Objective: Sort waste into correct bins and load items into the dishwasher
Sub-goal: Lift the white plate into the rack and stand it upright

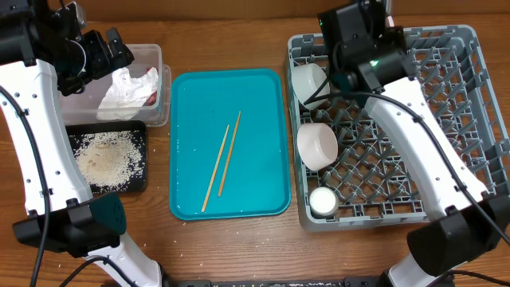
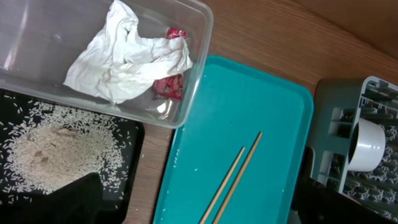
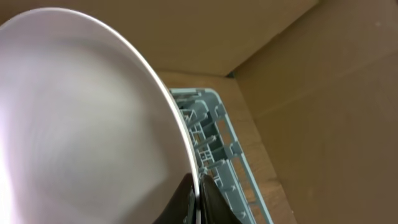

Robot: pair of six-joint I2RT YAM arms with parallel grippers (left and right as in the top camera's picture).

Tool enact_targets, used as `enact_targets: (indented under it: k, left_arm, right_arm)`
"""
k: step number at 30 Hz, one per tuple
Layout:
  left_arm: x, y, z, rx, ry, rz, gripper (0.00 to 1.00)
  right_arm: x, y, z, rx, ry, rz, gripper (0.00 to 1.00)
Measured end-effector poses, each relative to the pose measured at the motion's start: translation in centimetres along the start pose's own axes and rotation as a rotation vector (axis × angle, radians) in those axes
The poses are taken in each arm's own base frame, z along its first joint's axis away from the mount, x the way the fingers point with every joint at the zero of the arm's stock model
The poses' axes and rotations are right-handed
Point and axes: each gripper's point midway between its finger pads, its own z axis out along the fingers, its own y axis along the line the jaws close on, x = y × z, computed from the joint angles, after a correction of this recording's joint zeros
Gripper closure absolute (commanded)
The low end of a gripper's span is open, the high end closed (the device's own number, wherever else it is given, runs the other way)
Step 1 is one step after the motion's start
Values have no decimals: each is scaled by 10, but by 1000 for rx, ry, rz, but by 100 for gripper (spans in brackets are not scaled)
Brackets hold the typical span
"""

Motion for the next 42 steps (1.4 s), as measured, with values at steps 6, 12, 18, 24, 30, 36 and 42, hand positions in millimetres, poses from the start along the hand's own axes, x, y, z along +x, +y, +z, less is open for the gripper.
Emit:
enact_targets:
  k: [6, 12, 18, 24, 30, 36, 42]
  left_arm:
    - [0, 0, 0, 0, 1, 0, 0]
    - [0, 0, 0, 0, 0, 0, 0]
    - [0, 0, 0, 0, 0, 0, 0]
    - [0, 0, 0, 0, 1, 0, 0]
    - [0, 0, 0, 0, 1, 0, 0]
    - [0, 0, 0, 0, 1, 0, 0]
    - [0, 0, 0, -1, 1, 0, 0]
  right_arm:
    - [14, 24, 17, 2, -14, -102, 96]
    - [15, 23, 31, 19, -18, -116, 96]
    - [14, 9, 47, 34, -9, -114, 96]
    - [19, 14, 53, 9, -1, -131, 96]
    - [43, 30, 61, -30, 37, -188, 93]
    - [38, 34, 62, -42, 17, -161, 29]
    - [34, 40, 59, -66, 2, -104, 5]
